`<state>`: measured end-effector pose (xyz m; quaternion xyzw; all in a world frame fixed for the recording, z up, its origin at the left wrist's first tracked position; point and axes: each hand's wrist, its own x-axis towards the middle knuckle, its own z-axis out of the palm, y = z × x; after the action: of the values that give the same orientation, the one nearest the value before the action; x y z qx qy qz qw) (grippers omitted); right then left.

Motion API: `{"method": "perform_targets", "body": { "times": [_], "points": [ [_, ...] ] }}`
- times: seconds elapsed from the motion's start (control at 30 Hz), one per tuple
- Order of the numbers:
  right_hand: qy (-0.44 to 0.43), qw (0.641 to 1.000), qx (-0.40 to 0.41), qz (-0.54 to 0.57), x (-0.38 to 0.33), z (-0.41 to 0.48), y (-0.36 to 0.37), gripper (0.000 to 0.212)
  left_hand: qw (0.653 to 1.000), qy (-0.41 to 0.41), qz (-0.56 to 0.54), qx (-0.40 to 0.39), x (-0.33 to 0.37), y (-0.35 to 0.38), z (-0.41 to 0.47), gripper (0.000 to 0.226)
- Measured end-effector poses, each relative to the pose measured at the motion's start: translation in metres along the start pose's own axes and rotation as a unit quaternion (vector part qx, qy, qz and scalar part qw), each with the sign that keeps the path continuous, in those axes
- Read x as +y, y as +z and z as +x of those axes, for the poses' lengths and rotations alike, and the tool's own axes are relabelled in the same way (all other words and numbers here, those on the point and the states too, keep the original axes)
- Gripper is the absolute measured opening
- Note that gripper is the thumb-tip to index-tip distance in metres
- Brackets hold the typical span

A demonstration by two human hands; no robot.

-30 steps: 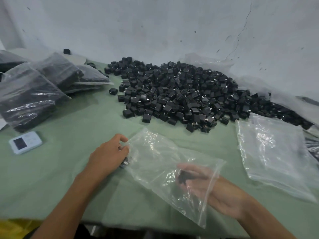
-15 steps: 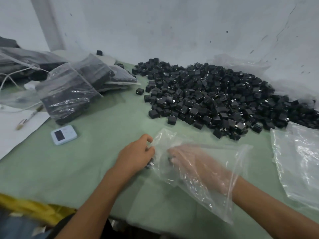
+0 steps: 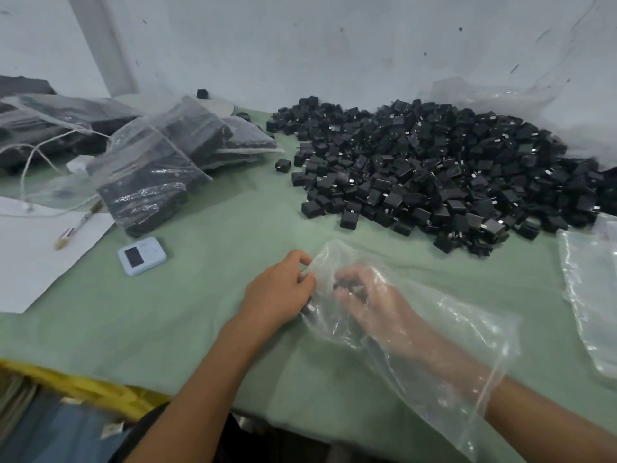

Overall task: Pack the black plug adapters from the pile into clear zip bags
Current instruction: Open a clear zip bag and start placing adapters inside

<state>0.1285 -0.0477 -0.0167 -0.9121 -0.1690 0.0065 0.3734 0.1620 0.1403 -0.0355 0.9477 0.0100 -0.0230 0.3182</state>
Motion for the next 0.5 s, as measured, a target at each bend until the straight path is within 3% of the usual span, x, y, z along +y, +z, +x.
{"method": "perform_targets", "body": {
  "times": [0.07,0.17,0.23,0.37,0.47,0.5],
  "points": [
    [0.001,1.0,0.003,0.002,0.008,-0.003,0.001,0.027,1.0,0.004,0.0,0.0,-0.001,0.001,0.001,0.017],
    [-0.033,0.994,-0.068,-0.082,-0.008,0.0,-0.005,0.036,1.0,0.011,0.004,0.004,-0.003,0.002,0.002,0.015],
    [-0.056,0.994,-0.055,-0.081,-0.01,0.011,-0.008,0.038,1.0,0.012,0.0,0.006,-0.004,0.002,0.002,0.016],
    [-0.03,0.999,0.007,0.039,-0.008,0.011,0.006,0.027,1.0,0.013,-0.01,0.013,-0.007,0.003,0.002,0.015],
    [0.037,0.958,0.065,0.278,-0.005,0.0,0.013,0.022,1.0,0.018,-0.008,0.019,-0.008,0.003,0.002,0.011],
    [0.028,0.951,0.074,0.299,-0.007,-0.001,0.016,0.02,1.0,0.021,-0.007,0.019,-0.008,0.003,0.002,0.01]
  ]
}}
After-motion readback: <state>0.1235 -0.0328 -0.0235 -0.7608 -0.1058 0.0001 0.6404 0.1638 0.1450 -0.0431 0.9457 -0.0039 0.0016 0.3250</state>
